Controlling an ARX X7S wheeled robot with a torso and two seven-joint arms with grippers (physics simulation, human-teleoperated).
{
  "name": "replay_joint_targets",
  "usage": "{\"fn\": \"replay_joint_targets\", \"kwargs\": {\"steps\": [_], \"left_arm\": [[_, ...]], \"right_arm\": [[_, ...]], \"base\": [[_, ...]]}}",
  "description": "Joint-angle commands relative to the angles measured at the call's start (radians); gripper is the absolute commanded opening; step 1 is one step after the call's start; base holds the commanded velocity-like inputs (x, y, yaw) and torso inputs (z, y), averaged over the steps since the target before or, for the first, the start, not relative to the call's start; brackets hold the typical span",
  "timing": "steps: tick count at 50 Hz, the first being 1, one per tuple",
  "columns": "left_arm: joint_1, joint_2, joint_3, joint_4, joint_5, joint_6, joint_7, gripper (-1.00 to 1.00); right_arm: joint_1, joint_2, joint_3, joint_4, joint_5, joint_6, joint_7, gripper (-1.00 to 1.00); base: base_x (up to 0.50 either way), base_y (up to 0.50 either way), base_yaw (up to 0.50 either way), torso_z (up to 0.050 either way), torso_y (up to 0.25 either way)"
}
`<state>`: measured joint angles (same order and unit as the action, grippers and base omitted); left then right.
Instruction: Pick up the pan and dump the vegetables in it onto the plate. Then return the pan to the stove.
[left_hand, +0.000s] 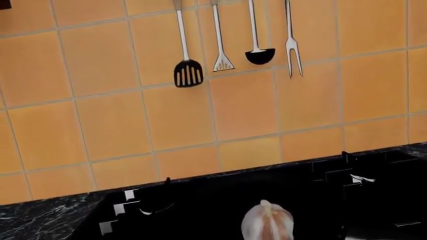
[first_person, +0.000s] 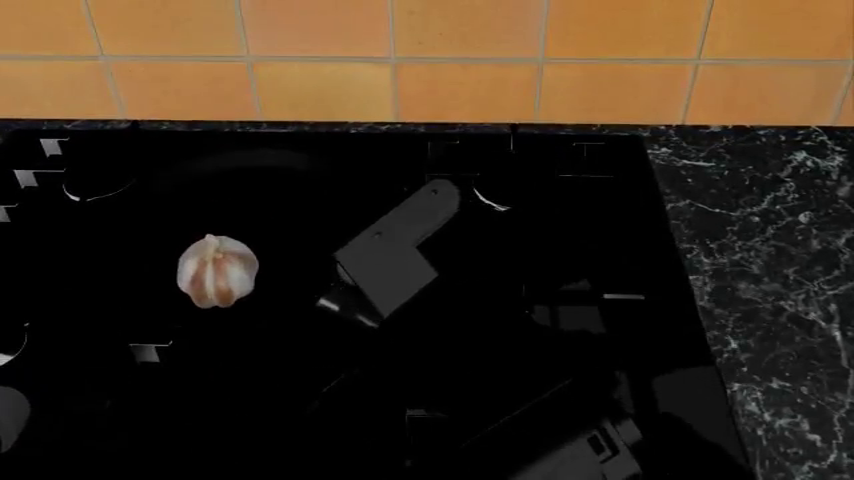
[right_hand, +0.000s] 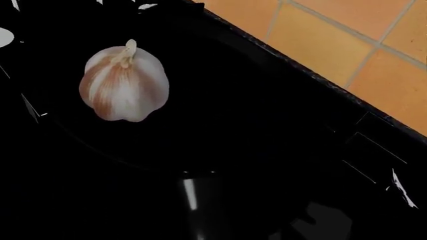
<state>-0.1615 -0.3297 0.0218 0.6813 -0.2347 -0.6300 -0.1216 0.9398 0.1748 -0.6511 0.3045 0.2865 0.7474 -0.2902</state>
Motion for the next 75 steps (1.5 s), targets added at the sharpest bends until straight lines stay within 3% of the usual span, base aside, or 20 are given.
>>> {"fn": "replay_joint_targets", "kwargs": {"steps": [1,12,13,18,26,31,44,56,75], "left_arm": [[-0.010,-0.001,0.010,0.030,0.006,-0.028,-0.022,1.00],[-0.018,-0.003,0.021,0.083,0.005,-0.071,-0.042,1.00],[-0.015,-0.003,0.021,0.082,0.006,-0.066,-0.043,1.00],[-0.018,0.001,0.020,0.057,0.004,-0.044,-0.041,1.00],[-0.013,0.005,0.016,0.030,-0.004,-0.016,-0.036,1.00],[-0.001,-0.004,0.001,0.035,-0.014,-0.008,-0.030,1.00],[0.011,-0.021,-0.020,0.090,-0.027,-0.035,-0.041,1.00],[0.019,-0.015,-0.009,0.083,-0.026,-0.025,-0.051,1.00],[0.066,-0.035,-0.020,0.147,-0.032,-0.023,-0.057,1.00]], "right_arm": [[-0.073,-0.040,-0.012,0.320,-0.094,-0.077,-0.033,1.00],[-0.023,-0.120,-0.013,0.643,-0.088,-0.206,-0.069,1.00],[-0.020,-0.120,-0.005,0.637,-0.079,-0.197,-0.071,-1.00],[-0.032,-0.075,0.019,0.433,-0.053,-0.082,-0.032,-1.00],[-0.048,-0.022,0.048,0.203,-0.055,-0.048,0.046,-1.00],[-0.063,0.030,0.128,-0.075,-0.021,0.022,0.120,-1.00],[-0.093,0.078,0.248,-0.369,0.015,0.113,0.240,-1.00],[-0.082,0.097,0.309,-0.513,0.063,0.184,0.262,-1.00],[-0.078,0.116,0.320,-0.553,0.048,0.181,0.299,-1.00]], "base": [[0.00,0.00,0.01,0.000,0.000],[0.00,0.00,0.01,0.000,0.000],[0.00,0.00,0.01,0.000,0.000],[0.00,0.00,0.01,0.000,0.000],[0.00,0.00,0.00,0.000,0.000],[0.00,0.00,0.00,0.000,0.000],[0.00,0.00,0.00,0.000,0.001],[0.00,0.00,0.00,0.000,0.003],[0.00,0.06,0.00,0.001,0.003]]}}
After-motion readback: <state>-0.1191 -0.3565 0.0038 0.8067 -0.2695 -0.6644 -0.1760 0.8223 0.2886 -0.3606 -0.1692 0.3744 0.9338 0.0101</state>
